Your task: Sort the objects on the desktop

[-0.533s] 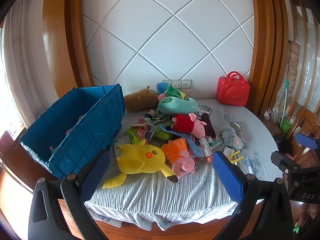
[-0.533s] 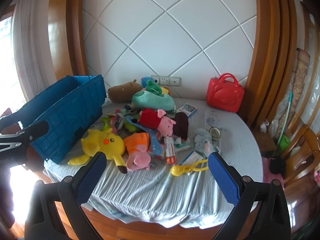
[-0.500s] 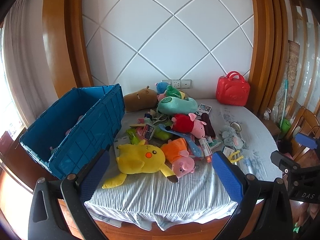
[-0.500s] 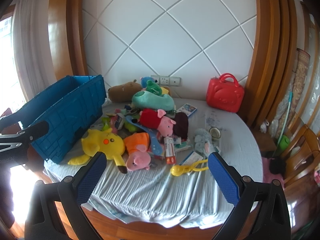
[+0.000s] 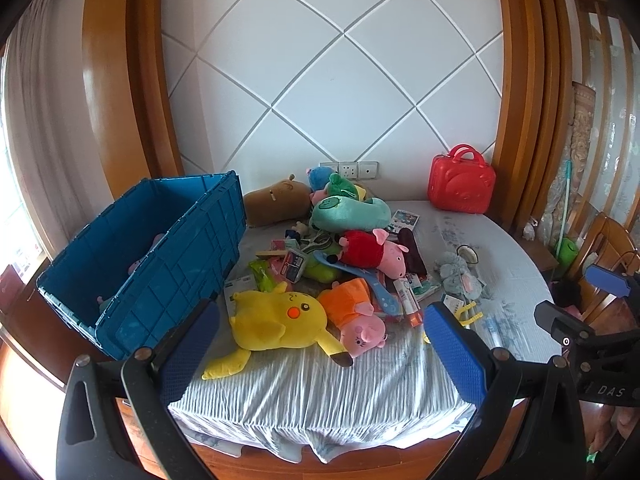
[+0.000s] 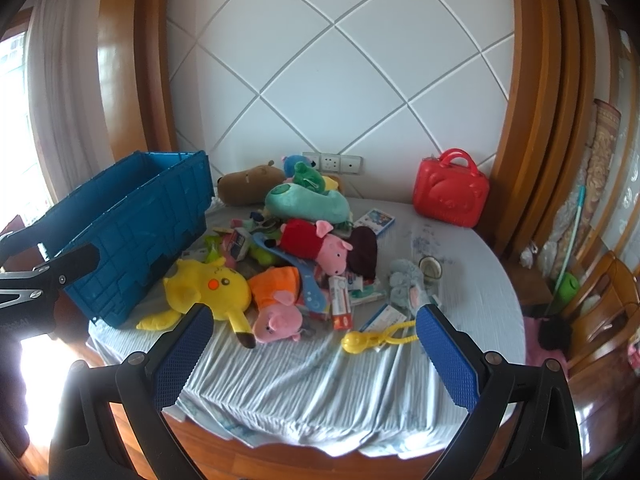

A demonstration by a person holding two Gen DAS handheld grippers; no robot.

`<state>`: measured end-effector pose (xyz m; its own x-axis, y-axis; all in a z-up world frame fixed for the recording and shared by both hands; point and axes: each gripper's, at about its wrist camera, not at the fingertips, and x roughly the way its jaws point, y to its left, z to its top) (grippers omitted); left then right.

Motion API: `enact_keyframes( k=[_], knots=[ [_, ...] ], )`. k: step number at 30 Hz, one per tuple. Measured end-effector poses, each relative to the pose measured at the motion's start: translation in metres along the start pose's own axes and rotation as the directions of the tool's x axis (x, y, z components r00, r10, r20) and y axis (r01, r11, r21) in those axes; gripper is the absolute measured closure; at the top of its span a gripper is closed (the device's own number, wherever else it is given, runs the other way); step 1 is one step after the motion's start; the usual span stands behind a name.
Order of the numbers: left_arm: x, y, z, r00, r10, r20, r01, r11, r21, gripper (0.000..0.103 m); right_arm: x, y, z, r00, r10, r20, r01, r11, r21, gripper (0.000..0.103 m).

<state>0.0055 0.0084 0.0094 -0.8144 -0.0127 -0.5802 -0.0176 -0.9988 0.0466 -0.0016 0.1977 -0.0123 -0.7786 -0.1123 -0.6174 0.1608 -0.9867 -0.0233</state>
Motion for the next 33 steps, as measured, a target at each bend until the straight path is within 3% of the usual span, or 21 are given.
enact_keyframes(
  k=[17, 22, 33],
  knots=[
    [0.012, 0.006, 0.000, 1.000, -0.008, -0.015, 0.008, 1.000, -0.010, 0.000, -0.005, -0.002, 0.005, 1.000, 0.000, -0.004, 0.000, 1.000, 0.003, 0.000],
    [0.012, 0.009, -0.002, 0.999, -0.052, -0.015, 0.052, 0.999, -0.016, 0.000, -0.003, -0.002, 0.006, 1.000, 0.000, -0.006, 0.000, 1.000, 0.003, 0.000],
    [0.023, 0.013, -0.006, 0.997, -0.066, -0.033, 0.067, 0.997, 0.024, 0.000, 0.002, 0.005, 0.007, 1.000, -0.013, -0.013, 0.013, 1.000, 0.010, 0.000]
  ],
)
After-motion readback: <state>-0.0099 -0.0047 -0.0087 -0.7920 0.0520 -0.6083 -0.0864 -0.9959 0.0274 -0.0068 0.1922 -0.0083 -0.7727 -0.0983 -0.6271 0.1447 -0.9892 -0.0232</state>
